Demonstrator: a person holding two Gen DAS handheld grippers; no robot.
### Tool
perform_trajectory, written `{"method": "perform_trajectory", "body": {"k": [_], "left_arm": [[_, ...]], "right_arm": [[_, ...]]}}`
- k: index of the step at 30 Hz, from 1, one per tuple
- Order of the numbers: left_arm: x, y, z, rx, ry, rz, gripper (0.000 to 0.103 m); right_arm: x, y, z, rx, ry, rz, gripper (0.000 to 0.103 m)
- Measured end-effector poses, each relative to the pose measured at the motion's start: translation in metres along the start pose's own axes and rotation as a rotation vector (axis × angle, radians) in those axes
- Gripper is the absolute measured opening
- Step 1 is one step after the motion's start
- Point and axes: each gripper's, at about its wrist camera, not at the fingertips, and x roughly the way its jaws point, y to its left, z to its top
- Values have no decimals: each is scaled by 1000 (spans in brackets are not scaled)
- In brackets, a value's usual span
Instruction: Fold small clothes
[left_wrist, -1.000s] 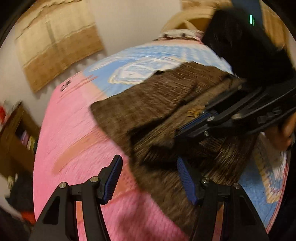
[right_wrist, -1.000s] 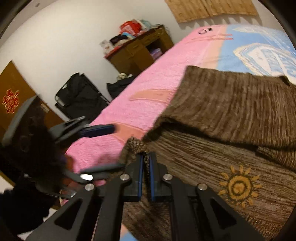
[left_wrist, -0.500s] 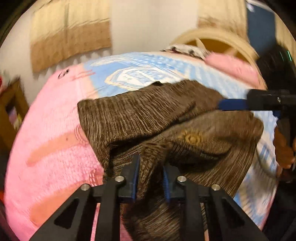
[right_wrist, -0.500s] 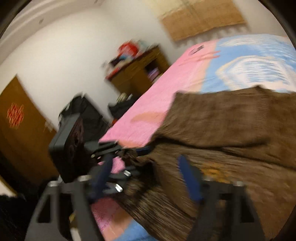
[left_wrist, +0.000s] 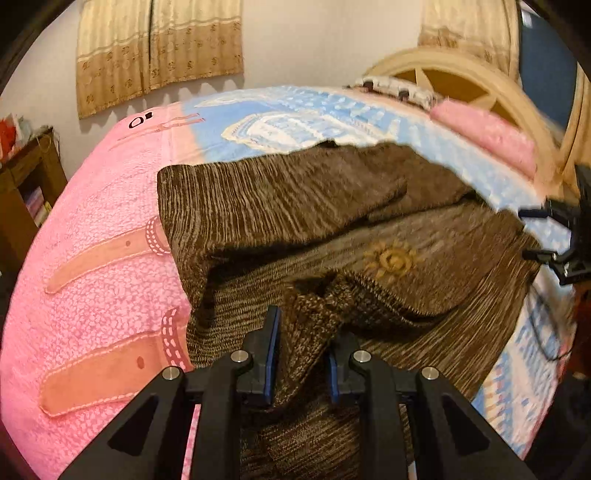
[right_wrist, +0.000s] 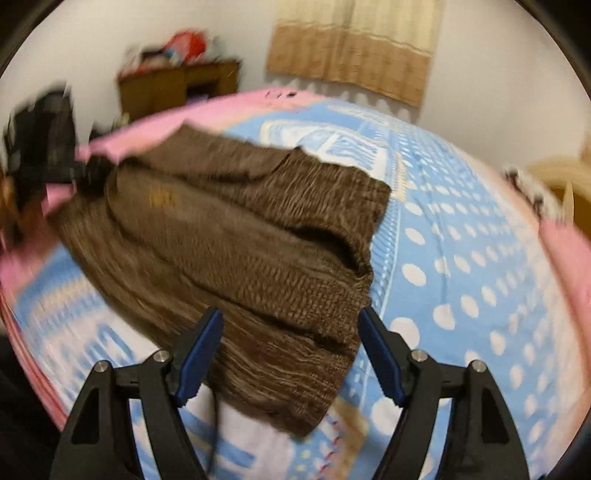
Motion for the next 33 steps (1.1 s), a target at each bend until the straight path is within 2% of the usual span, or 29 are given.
{"method": "perform_trajectory", "body": {"k": [2,4,6,8,9,11,12,14,18,23,28,33], "left_arm": [[2,-4,-2,31,29,11,22],[3,-7,-3,73,43,37,22],[5,-8,-1,84,48,49,22],[6,-7,1,80,45,45,22],[6,-6,1,75,39,45,22],[1,-7,0,59,2,42,16],[-2,-7,0,50,-18,46,5],[-12,-7,-2,20,-60,42,5],[-27,-7,5,-11,-114,43,5],[-40,5,41,-57,-188,58,5],[-31,29,82,-97,-238,108,5],[14,67,111,-199,-196,144,5]], "right_arm": [[17,5,-1,-88,46,7,74],[26,6,-4,-128,30,21,70],[31,1,2,-124,42,45,56],[41,-8,11,-74,70,87,21],[43,-12,14,-37,82,110,13],[42,-19,18,34,73,122,11],[35,-16,17,59,63,126,10],[23,-17,15,113,24,138,10],[-8,-12,26,140,-66,120,10],[-24,-21,65,146,-144,100,9],[-2,-47,111,165,-174,93,9],[53,-82,142,271,-150,119,9]]}}
